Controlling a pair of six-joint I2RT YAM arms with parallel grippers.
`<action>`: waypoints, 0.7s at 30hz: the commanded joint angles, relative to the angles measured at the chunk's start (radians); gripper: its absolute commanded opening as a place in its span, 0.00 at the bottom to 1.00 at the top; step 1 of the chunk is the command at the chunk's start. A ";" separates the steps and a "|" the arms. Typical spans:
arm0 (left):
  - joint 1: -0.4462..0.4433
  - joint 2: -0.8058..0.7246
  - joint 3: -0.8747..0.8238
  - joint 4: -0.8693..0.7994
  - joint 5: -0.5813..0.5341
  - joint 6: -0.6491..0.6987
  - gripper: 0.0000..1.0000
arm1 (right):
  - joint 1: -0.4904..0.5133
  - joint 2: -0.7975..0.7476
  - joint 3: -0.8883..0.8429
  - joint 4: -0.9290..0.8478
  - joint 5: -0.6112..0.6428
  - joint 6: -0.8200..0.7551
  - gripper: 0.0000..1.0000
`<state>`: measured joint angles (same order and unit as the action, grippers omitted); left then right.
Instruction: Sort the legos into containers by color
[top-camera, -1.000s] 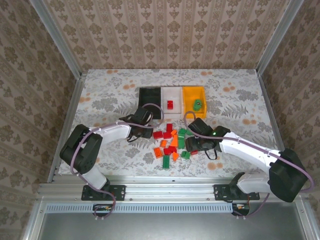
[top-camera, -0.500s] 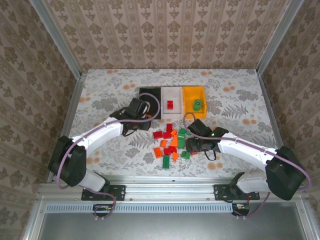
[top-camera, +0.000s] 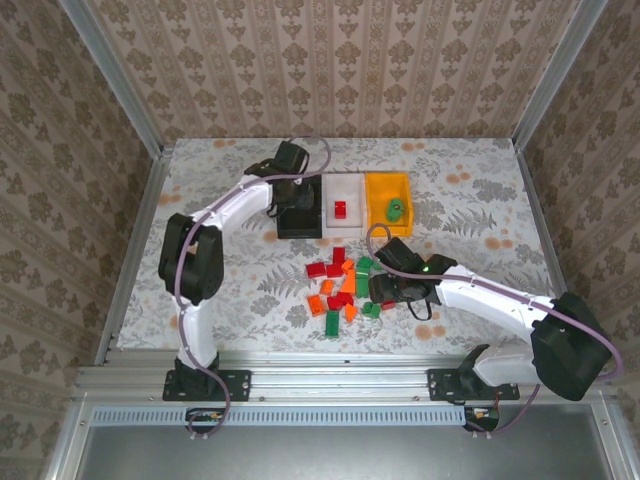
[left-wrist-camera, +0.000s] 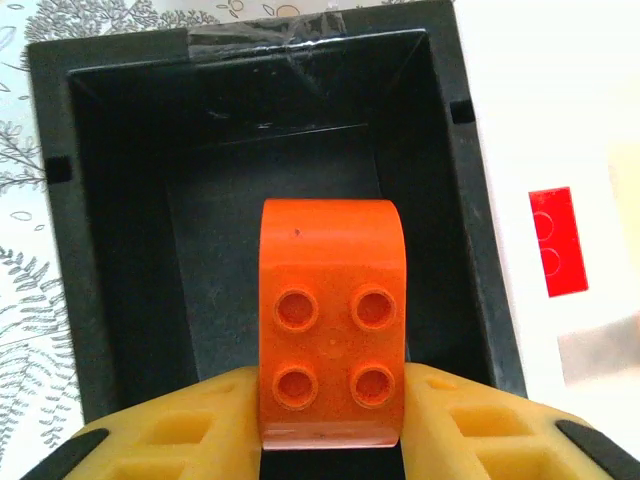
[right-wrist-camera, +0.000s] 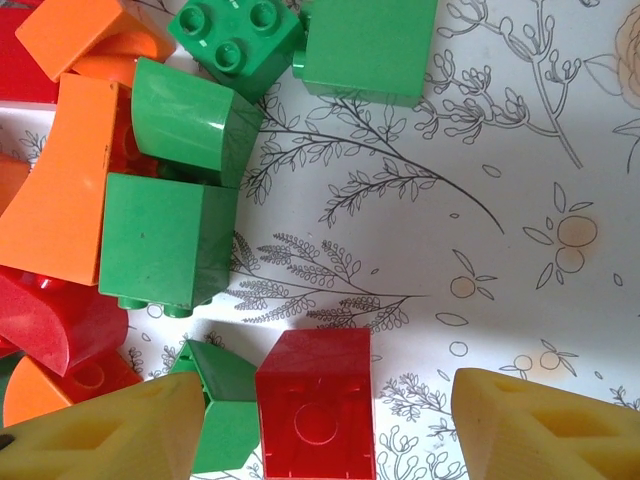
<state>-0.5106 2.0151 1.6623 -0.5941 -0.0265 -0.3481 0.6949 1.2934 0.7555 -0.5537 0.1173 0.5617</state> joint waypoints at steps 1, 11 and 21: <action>0.001 0.046 0.094 -0.117 -0.007 -0.011 0.40 | 0.002 0.008 -0.004 -0.011 -0.036 0.012 0.67; -0.002 -0.048 0.047 -0.087 0.056 -0.010 0.58 | 0.030 -0.010 -0.039 -0.020 -0.015 0.032 0.66; -0.003 -0.543 -0.420 0.098 0.119 -0.087 0.88 | 0.038 0.057 -0.025 -0.010 0.019 0.041 0.54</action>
<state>-0.5106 1.5436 1.3334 -0.5346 0.0734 -0.4000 0.7258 1.3384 0.7242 -0.5488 0.0952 0.5877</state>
